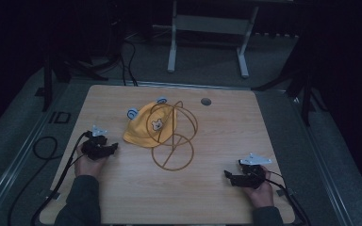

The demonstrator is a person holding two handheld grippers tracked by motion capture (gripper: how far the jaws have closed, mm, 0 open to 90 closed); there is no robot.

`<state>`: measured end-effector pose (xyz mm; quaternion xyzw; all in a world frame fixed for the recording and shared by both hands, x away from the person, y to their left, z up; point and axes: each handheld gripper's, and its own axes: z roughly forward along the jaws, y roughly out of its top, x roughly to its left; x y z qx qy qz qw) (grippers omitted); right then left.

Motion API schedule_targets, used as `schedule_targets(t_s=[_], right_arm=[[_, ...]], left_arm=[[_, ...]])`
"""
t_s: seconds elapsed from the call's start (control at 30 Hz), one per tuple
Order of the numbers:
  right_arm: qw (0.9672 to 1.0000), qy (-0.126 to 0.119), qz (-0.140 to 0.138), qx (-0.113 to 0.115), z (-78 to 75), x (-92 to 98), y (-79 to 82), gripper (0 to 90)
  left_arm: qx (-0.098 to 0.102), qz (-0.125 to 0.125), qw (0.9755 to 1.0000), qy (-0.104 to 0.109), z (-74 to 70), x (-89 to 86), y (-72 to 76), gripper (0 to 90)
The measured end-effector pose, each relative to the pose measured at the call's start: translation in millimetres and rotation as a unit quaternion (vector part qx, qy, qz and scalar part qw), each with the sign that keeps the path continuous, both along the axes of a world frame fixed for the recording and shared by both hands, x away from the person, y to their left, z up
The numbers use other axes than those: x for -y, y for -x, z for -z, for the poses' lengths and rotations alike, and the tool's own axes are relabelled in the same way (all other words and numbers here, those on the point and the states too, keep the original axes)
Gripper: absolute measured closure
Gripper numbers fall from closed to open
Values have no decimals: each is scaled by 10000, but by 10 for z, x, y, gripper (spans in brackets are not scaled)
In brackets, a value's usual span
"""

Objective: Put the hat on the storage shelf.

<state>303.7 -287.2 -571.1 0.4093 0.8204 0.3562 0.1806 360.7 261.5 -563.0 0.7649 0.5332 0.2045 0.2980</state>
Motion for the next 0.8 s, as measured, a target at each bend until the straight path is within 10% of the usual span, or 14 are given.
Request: schedule_targets(t_s=[0.8], right_arm=[[10000,-1,1,-1,0,0,0,203]], left_arm=[[130,379,9992,65,-492,14,-27,503]])
